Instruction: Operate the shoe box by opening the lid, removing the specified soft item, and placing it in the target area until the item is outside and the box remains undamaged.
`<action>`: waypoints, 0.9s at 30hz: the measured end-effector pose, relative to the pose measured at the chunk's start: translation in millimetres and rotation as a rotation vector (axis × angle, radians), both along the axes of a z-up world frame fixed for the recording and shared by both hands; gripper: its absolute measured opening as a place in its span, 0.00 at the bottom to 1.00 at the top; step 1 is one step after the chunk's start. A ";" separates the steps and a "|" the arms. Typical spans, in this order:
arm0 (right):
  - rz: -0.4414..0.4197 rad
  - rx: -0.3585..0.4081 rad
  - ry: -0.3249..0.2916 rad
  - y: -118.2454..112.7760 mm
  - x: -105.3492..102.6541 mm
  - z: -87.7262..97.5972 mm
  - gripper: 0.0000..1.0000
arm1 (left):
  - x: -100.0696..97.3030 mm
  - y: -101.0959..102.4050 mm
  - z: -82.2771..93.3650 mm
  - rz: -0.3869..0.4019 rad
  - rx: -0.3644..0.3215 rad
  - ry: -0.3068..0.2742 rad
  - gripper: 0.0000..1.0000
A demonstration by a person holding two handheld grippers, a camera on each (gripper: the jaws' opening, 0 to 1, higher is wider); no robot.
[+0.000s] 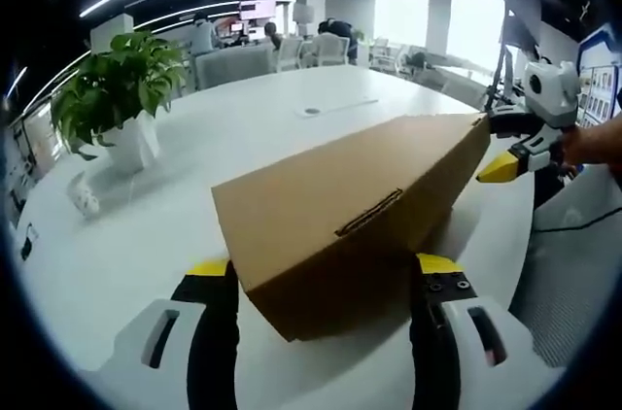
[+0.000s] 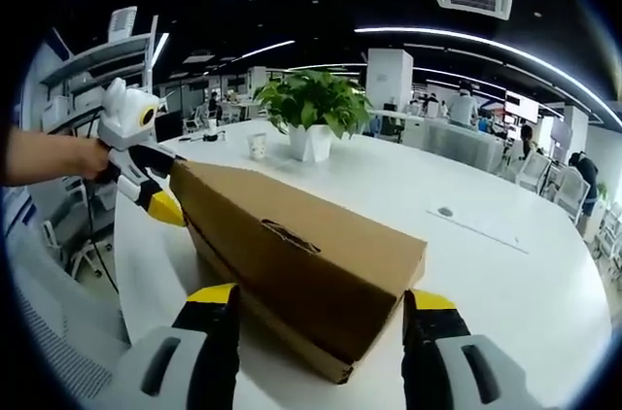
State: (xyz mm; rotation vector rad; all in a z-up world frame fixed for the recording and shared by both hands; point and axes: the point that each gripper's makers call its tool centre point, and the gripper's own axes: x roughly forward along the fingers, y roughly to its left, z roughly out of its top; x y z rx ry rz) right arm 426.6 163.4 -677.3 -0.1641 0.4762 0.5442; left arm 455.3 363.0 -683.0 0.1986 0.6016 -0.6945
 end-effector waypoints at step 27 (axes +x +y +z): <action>-0.034 0.007 -0.051 -9.9 13.7 20.0 0.53 | 13.2 4.1 20.3 0.051 -0.027 -0.060 0.61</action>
